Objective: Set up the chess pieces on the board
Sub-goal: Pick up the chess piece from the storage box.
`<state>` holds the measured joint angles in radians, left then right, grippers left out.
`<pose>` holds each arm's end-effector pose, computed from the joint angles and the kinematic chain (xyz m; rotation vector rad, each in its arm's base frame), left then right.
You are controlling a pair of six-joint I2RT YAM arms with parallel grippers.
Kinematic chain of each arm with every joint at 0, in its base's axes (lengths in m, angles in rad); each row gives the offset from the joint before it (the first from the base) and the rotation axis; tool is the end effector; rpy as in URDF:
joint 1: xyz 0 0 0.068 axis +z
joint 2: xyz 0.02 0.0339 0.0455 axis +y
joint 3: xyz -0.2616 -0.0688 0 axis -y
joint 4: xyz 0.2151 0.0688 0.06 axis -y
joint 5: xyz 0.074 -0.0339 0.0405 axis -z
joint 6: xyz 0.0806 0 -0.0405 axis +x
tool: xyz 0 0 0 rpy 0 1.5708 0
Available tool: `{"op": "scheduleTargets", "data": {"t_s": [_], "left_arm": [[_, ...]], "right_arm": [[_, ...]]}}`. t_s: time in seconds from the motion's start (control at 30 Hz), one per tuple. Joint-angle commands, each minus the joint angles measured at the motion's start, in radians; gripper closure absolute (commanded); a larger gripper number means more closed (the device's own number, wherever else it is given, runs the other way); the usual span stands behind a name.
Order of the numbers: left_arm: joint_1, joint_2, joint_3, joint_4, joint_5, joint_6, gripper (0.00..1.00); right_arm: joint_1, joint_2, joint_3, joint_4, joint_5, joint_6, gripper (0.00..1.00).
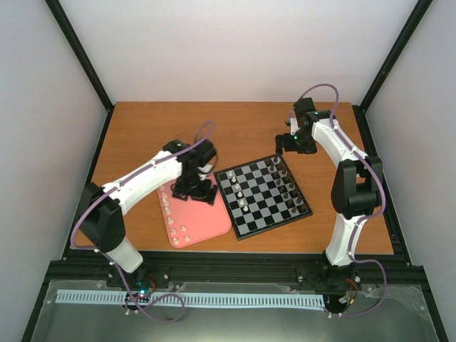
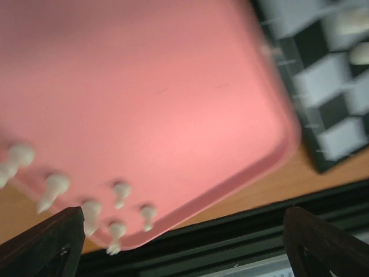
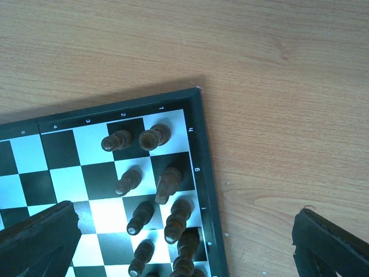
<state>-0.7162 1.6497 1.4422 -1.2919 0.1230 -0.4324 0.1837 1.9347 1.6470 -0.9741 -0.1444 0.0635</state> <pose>0.2005 -0.1876 0.2351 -0.4490 -3.0944 0.2223 0.3746 0.0814 0.2080 -0.2026 2.8346 0.2585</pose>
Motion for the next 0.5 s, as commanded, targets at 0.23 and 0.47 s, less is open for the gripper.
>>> {"op": "scheduleTargets", "data": {"t_s": [0.23,0.47], "left_arm": [[0.128,-0.161,-0.411,0.153,0.009,-0.171,0.15],[0.139,-0.144,-0.517,0.236,0.055,-0.180,0.43]], "right_arm": [[-0.007,-0.007,0.017,0.000,-0.001,-0.011,0.00],[-0.006,-0.007,0.014,0.001,-0.005,-0.011,0.00]]}}
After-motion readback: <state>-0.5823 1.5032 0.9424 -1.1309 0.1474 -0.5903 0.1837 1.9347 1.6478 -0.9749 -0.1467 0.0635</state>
